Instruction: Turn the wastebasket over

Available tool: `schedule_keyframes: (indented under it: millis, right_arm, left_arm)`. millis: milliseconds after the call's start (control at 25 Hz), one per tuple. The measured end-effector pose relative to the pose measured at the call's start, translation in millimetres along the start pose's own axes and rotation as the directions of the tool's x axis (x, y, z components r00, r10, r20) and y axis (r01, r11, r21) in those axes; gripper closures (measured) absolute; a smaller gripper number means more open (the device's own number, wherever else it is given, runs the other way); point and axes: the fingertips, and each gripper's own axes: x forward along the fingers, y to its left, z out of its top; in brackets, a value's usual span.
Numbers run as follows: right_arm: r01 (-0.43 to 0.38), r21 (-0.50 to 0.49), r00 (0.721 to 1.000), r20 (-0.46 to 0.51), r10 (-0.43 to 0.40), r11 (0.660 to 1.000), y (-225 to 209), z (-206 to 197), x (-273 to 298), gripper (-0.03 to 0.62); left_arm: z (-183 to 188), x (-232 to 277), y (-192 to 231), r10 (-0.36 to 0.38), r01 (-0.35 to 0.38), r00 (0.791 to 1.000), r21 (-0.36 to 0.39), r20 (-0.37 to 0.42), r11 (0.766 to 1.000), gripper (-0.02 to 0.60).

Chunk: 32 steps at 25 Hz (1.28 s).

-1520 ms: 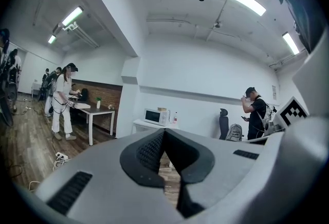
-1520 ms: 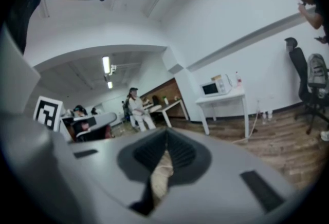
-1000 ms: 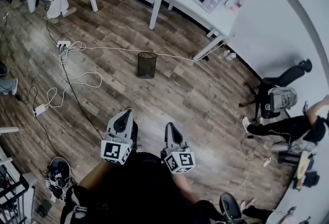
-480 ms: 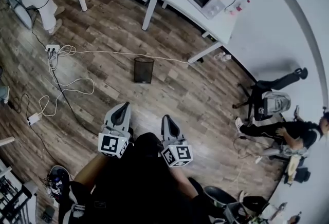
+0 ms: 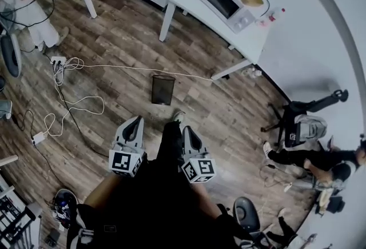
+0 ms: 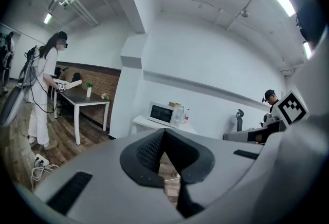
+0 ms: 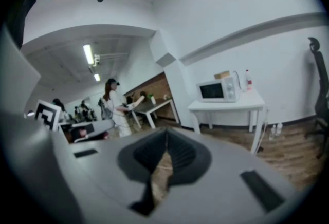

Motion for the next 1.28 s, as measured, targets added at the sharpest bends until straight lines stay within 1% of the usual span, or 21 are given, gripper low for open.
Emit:
schedule_keyframes:
  millis: [240, 360, 520, 640, 760, 880, 960, 1080, 1200, 1280]
  right_arm:
    - [-0.074, -0.03, 0.997, -0.03, 0.073, 0.997, -67, 40, 69, 0.562]
    - [-0.101, -0.039, 0.994, -0.056, 0.099, 0.994, -115, 59, 102, 0.562]
    - [-0.118, -0.015, 0.987, -0.108, 0.116, 0.993, -181, 70, 145, 0.562]
    - [-0.134, -0.002, 0.979, -0.155, 0.132, 0.991, -218, 70, 174, 0.562]
    - [-0.14, -0.029, 0.966, -0.222, 0.13, 0.99, -248, 57, 209, 0.562]
    - [-0.141, -0.05, 0.95, -0.286, 0.121, 0.989, -266, 34, 244, 0.562]
    - [-0.15, -0.061, 0.939, -0.32, 0.123, 0.987, -269, 18, 270, 0.562]
    - [-0.17, -0.092, 0.93, -0.344, 0.129, 0.981, -270, -8, 311, 0.562]
    - [-0.173, -0.082, 0.918, -0.375, 0.13, 0.982, -272, -40, 343, 0.562]
    - [-0.167, -0.085, 0.906, -0.407, 0.119, 0.982, -278, -64, 364, 0.562]
  left_arm:
    - [4, 94, 0, 0.071, -0.071, 0.997, -0.007, -0.028, 0.997, 0.55]
    - [5, 147, -10, 0.089, -0.088, 0.995, 0.017, -0.055, 0.996, 0.549]
    - [3, 209, -14, 0.115, -0.113, 0.989, 0.029, -0.096, 0.993, 0.549]
    - [1, 239, -11, 0.142, -0.14, 0.983, 0.025, -0.116, 0.99, 0.549]
    - [1, 265, -4, 0.155, -0.155, 0.981, 0.011, -0.116, 0.988, 0.549]
    - [-4, 288, 8, 0.143, -0.144, 0.982, -0.002, -0.12, 0.99, 0.55]
    - [-11, 304, 20, 0.127, -0.13, 0.984, -0.016, -0.121, 0.991, 0.549]
    - [-22, 329, 39, 0.09, -0.095, 0.987, -0.028, -0.134, 0.995, 0.55]
    - [-24, 350, 52, 0.047, -0.054, 0.988, -0.04, -0.15, 0.998, 0.55]
    - [-29, 362, 62, 0.043, -0.054, 0.986, -0.065, -0.16, 0.996, 0.55]
